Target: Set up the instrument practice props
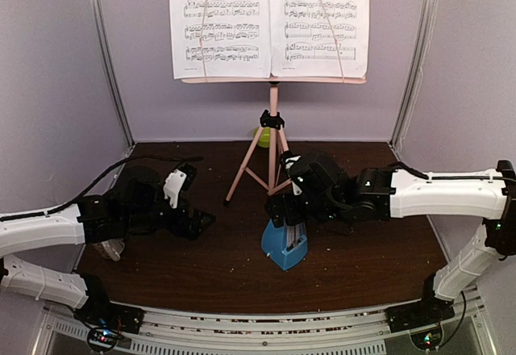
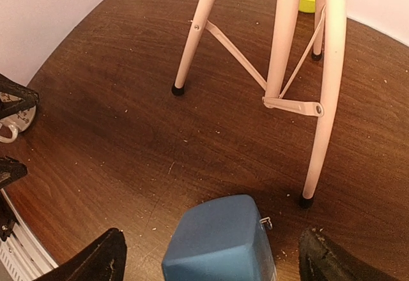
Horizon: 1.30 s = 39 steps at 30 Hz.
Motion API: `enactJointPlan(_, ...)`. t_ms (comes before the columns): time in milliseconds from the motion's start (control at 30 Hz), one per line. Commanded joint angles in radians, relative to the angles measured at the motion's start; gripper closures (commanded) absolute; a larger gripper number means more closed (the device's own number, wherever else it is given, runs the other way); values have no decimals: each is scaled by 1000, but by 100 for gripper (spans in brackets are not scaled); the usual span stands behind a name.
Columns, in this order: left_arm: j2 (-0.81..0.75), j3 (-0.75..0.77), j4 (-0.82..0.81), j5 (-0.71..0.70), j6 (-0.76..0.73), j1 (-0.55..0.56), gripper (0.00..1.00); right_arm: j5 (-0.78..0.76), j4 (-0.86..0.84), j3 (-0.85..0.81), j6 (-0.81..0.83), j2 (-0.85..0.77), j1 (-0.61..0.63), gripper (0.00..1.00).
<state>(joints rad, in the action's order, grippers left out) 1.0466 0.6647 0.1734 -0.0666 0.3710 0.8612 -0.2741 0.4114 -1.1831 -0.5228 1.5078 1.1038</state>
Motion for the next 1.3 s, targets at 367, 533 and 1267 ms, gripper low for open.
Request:
enactJointPlan(367, 44, -65, -168, 53, -198, 64, 12, 50, -16, 30, 25, -14, -21, 46)
enactJointPlan(533, 66, -119, -267, 24, -275, 144, 9, 71, 8, 7, 26, -31, -36, 56)
enactJointPlan(1267, 545, 28, -527, 151, -461, 213, 2, 187, -49, 33, 19, -74, -48, 74)
